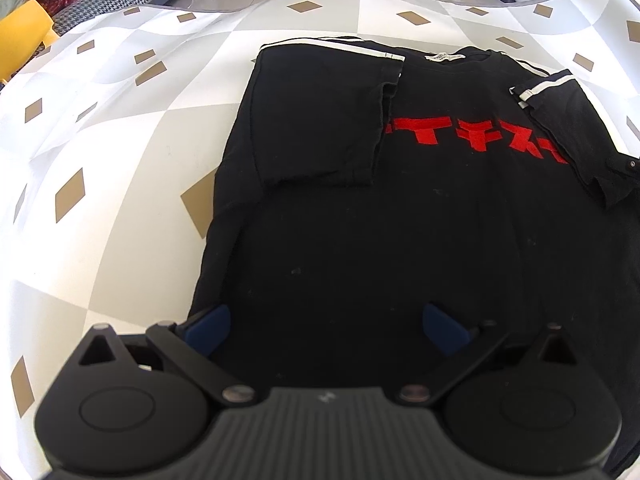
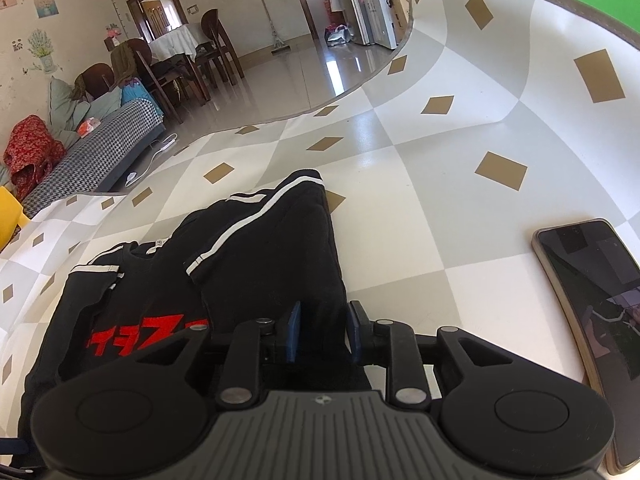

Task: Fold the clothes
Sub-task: 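Lift the gripped hem and fold it over toward the collar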

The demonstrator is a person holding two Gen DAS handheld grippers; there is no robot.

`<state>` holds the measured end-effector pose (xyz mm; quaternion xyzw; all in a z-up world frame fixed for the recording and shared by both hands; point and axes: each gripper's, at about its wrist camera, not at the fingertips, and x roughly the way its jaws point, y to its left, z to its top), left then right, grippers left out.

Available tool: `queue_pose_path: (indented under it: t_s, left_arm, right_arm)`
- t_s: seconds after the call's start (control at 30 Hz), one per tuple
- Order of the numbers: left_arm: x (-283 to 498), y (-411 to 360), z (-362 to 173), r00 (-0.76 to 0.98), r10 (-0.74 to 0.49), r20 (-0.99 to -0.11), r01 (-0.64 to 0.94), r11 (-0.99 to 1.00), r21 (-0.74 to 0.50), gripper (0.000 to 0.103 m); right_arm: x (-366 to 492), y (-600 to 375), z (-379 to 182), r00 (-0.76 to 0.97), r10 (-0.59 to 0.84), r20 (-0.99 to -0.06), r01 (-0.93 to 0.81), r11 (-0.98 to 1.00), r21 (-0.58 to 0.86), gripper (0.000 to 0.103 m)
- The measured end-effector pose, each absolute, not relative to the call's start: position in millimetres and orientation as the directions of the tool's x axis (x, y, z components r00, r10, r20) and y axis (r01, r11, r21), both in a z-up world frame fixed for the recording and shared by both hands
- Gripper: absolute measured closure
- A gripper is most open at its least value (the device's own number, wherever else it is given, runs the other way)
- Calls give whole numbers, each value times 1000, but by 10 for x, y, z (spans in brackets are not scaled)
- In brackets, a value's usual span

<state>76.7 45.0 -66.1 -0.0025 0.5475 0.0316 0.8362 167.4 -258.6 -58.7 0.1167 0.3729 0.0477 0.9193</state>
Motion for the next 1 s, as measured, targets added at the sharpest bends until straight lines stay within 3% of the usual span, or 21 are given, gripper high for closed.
queue_pose_path:
  t_s: [0.13, 0.27, 0.37, 0.57, 1.0]
  left_arm:
    - [781, 455, -671, 394, 38, -918, -56, 998, 17, 0]
    - [791, 449, -681, 391, 34, -920, -58, 998, 12, 0]
    - [799, 438, -680, 389, 35, -921, -59, 998, 13, 0]
    - [782, 361, -623, 409, 66, -910, -25, 998, 61, 0]
    - [733, 468, -543, 413, 64, -908, -51, 998, 47, 0]
  right_arm:
    - [1672, -2494, -594, 722, 151, -675, -19, 980, 199, 80]
    - [1680, -2439, -580, 716, 131, -685, -20, 986, 167, 93]
    - [1663, -2374, -527, 722, 105, -684, -15, 991, 136, 95]
    - [1599, -2224, -340, 751, 61, -657, -5, 996, 87, 96]
    - [1464, -1838, 45, 799, 81, -595, -48, 996, 72, 96]
